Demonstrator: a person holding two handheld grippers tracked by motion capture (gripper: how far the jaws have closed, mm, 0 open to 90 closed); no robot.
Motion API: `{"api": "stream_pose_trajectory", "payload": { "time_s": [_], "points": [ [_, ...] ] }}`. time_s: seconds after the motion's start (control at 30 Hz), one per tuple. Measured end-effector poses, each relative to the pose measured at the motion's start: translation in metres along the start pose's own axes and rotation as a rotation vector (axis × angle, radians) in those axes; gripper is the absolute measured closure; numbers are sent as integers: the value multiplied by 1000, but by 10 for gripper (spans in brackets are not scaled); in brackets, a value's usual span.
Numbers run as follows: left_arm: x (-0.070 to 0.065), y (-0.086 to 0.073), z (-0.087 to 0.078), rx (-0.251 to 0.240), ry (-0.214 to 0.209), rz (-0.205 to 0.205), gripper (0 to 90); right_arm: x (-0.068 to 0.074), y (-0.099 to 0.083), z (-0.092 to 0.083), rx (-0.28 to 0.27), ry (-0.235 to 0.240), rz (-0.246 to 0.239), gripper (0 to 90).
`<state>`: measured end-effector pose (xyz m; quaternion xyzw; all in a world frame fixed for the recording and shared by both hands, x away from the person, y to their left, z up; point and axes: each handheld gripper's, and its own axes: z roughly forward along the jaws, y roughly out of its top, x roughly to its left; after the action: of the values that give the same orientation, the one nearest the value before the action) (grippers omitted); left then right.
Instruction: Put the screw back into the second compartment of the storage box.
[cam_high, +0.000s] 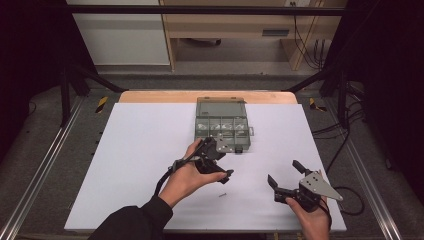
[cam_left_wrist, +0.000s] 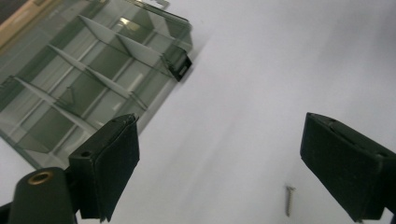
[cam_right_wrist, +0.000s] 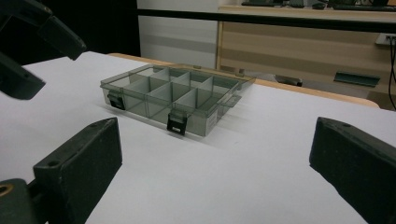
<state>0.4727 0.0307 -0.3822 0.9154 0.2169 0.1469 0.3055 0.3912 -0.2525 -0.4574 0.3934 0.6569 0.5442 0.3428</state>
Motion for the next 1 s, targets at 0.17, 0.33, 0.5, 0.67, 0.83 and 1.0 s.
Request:
{"api": "stream_pose_trajectory", "payload": {
  "time_s": [0.17, 0.33, 0.5, 0.67, 0.83, 1.0],
  "points": [
    [-12, 2, 6, 59, -38, 54, 115, 0, 0, 0, 0, 1, -2, 26],
    [-20, -1, 15, 103, -65, 83, 116, 0, 0, 0, -1, 0, 0, 26],
    [-28, -6, 28, 162, -98, 113, 106, 0, 0, 0, -3, 1, -4, 26],
    [-31, -10, 37, 200, -129, 119, 103, 0, 0, 0, -3, 0, 0, 26],
    [-31, -14, 44, 239, -146, 119, 107, 0, 0, 0, -3, 1, -2, 27],
    [-30, -16, 47, 265, -156, 127, 108, 0, 0, 0, -4, 1, 0, 27]
  ]
}}
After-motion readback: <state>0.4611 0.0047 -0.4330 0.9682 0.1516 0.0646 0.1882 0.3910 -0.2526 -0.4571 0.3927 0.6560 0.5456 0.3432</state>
